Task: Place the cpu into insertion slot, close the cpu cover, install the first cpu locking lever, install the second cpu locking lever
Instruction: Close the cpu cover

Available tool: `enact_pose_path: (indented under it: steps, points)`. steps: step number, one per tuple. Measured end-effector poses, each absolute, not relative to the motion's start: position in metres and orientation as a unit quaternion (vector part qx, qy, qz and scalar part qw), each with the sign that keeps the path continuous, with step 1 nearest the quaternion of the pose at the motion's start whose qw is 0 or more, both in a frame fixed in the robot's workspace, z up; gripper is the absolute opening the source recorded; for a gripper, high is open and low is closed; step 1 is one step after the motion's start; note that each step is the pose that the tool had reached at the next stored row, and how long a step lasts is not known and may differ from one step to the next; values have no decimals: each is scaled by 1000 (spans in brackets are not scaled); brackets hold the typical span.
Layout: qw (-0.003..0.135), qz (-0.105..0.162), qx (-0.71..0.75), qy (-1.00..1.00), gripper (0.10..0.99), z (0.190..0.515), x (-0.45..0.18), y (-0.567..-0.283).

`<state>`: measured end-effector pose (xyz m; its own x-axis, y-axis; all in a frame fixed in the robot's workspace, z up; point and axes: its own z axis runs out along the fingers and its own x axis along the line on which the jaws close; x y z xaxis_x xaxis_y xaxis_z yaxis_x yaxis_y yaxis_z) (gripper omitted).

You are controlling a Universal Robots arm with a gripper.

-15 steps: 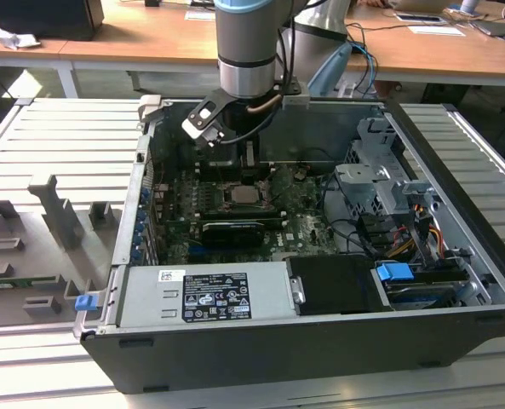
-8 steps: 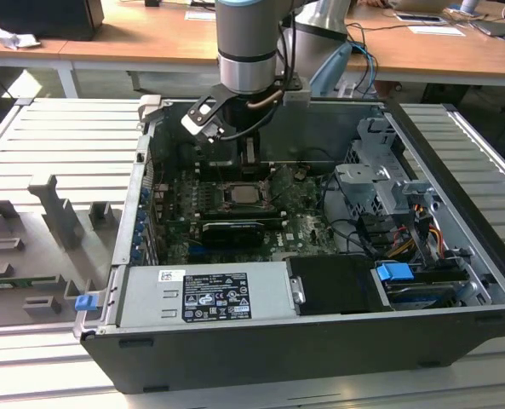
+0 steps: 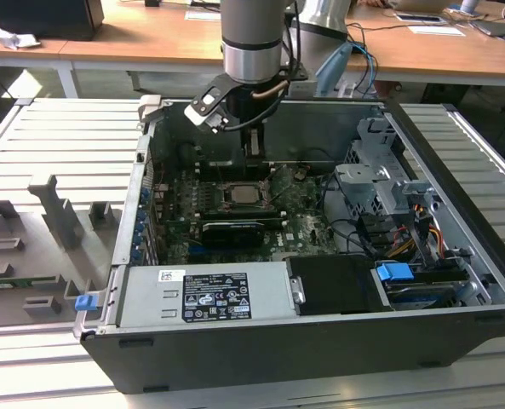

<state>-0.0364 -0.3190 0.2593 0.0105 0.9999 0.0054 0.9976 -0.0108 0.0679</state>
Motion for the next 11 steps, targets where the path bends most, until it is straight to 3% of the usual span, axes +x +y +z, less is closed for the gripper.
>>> enact_pose_path:
  steps: [11]
  points:
    - [22,25,710,703,106,269,-3,-319]
